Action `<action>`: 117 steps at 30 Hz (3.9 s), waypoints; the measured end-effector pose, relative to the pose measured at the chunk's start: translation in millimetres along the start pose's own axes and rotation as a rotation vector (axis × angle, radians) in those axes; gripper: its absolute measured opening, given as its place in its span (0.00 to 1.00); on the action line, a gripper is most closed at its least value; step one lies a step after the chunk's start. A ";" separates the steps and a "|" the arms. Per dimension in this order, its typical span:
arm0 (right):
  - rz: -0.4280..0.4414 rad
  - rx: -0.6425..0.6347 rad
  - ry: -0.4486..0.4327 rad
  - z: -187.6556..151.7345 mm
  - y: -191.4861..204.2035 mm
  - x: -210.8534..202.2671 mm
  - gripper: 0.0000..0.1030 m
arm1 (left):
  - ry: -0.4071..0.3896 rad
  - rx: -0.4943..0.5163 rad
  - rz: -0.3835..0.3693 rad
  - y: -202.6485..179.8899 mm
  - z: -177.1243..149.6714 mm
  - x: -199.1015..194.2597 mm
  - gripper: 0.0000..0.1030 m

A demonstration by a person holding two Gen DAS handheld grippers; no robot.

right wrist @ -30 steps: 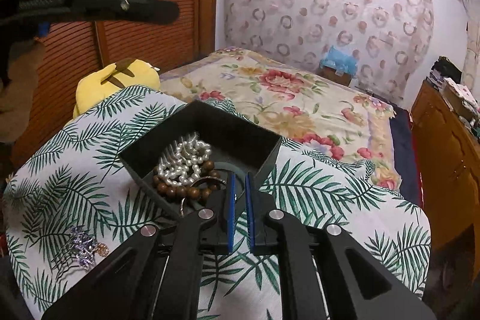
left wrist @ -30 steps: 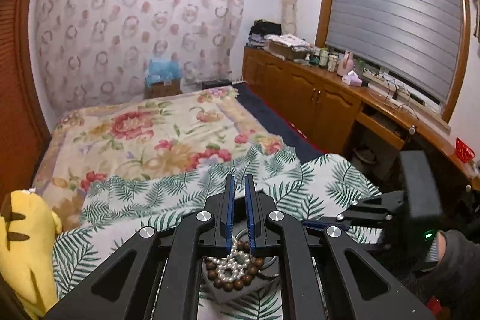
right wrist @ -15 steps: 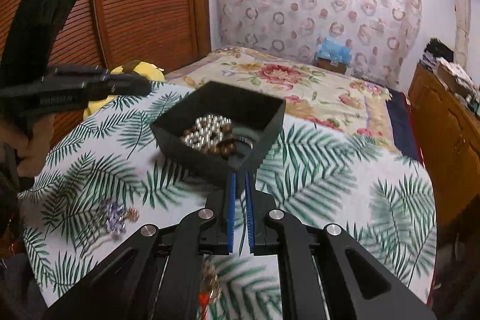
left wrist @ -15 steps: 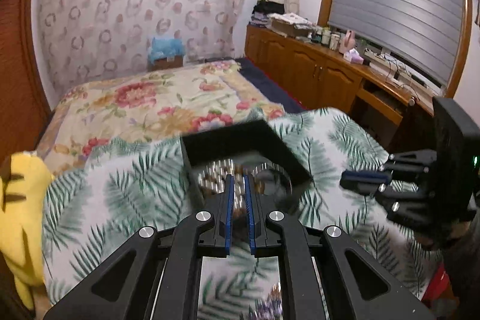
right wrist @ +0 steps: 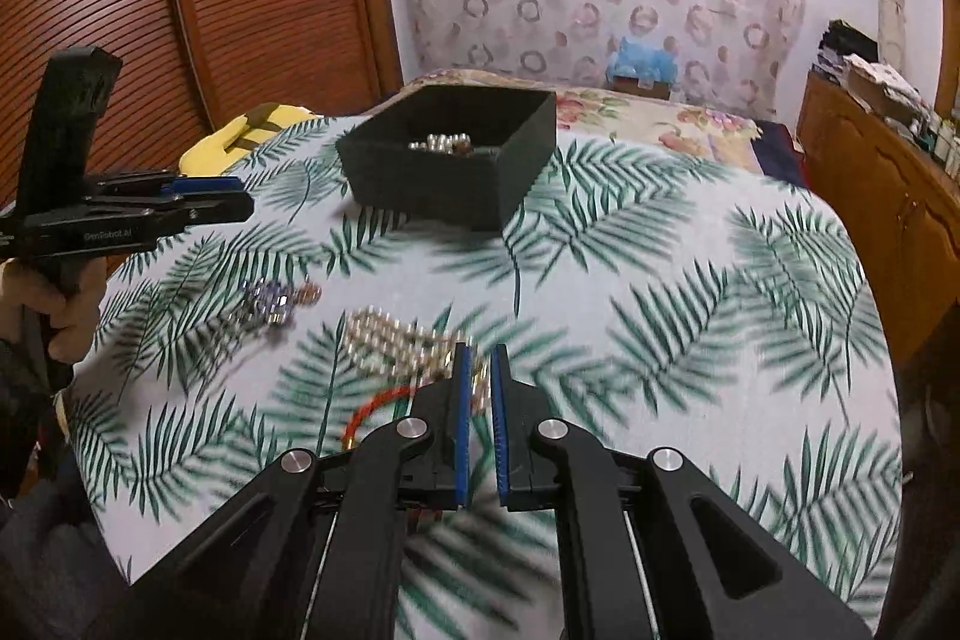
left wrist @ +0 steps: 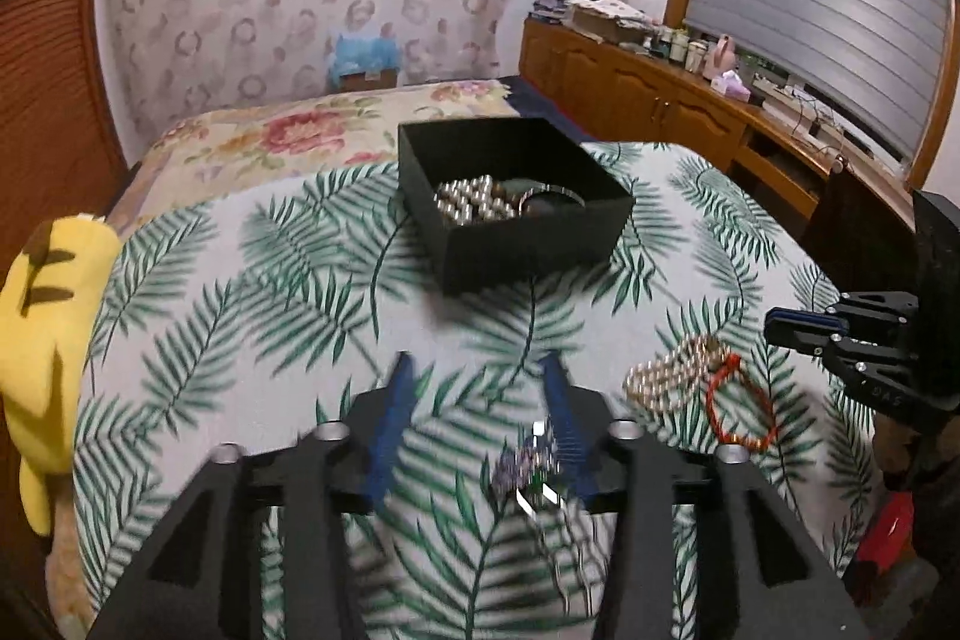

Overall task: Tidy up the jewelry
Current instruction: 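Grasp the silver flower hair comb with the left tool and lift it, then grasp the pearl and red bead bracelets with the right tool while the left tool holds the comb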

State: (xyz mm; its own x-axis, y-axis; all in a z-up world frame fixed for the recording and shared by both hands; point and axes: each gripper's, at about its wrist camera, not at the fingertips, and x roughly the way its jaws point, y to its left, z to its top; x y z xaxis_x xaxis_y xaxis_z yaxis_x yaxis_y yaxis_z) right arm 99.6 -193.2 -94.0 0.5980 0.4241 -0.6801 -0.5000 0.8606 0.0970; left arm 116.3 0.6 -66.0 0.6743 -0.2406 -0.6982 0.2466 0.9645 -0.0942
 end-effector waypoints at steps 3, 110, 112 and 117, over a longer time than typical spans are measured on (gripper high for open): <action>-0.005 0.011 -0.002 -11.0 1.9 -5.0 0.16 | 0.005 -0.018 0.014 -0.3 -11.6 -2.1 0.71; 0.000 -0.249 0.177 35.2 31.7 67.1 0.19 | -0.163 -0.008 0.016 -21.9 0.2 -33.4 0.56; 0.012 -0.260 0.190 34.3 30.3 66.4 0.19 | -0.162 -0.009 0.014 -19.9 -1.9 -32.7 0.56; 0.038 -0.291 0.209 31.6 37.4 70.6 0.19 | -0.162 -0.008 0.015 -19.9 -1.9 -32.9 0.56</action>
State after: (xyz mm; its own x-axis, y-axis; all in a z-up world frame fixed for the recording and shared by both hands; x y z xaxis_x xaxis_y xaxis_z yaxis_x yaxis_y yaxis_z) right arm 142.9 -122.2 -115.4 0.4495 0.3620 -0.8166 -0.6951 0.7159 -0.0653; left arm 87.9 -10.4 -42.6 0.7813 -0.2400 -0.5761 0.2309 0.9688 -0.0904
